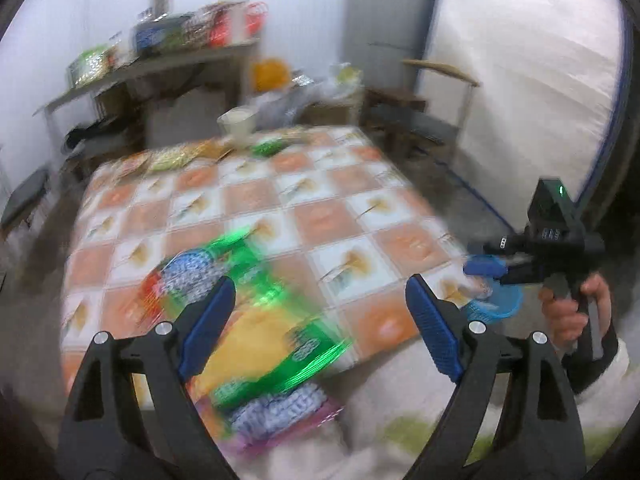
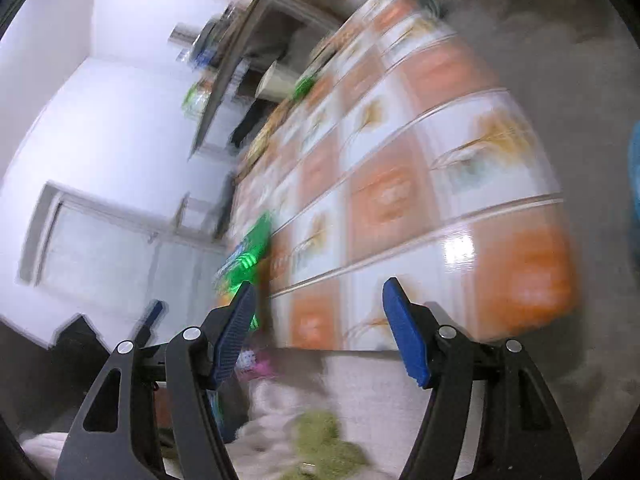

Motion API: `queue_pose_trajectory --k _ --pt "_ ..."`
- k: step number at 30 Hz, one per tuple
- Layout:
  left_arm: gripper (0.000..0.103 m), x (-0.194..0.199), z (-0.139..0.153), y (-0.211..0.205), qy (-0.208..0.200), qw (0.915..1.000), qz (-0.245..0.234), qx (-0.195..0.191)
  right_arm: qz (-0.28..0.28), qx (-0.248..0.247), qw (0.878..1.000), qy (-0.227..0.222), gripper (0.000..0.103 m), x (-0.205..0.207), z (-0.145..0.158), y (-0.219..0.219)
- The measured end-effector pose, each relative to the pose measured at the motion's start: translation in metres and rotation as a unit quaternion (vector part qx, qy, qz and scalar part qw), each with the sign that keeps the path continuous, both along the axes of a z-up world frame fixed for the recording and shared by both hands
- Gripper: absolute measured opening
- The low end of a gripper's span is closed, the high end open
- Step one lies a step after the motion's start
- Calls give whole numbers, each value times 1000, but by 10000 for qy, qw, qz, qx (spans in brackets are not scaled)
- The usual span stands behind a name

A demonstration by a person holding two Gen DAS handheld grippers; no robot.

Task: Collect trash
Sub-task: 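Move both open tools back toward the table, then close the left tool on the red-blue snack packets while the right tool grasps the green chip bag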

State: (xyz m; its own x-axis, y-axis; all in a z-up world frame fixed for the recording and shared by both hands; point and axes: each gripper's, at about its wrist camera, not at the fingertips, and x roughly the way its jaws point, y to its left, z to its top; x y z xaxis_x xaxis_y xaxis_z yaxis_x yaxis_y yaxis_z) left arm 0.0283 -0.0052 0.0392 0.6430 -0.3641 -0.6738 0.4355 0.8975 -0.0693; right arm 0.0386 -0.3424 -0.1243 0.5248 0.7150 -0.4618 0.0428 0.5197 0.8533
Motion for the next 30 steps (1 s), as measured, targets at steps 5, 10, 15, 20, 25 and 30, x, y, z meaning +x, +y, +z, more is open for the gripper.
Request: queue_pose_trajectory --k 5,10,15,20,25,30 --pt "83 -11 -41 68 715 9904 1115 -403 798 179 9964 213 64 42 -3 65" --pt "83 -5 -75 93 1078 9807 1356 -903 1143 146 9923 454 68 70 -7 105" --pt "78 5 -100 108 1340 9718 1272 -1468 1277 69 9899 611 68 90 -9 129" --pt "68 17 -126 116 1714 9564 1100 -2092 1349 118 9879 762 68 109 -16 144" --pt "56 21 -136 114 1823 9503 927 -2346 1482 113 9849 887 68 116 -19 156" --pt "42 26 -146 116 2041 9410 896 -2545 1584 88 9831 911 68 117 -20 164"
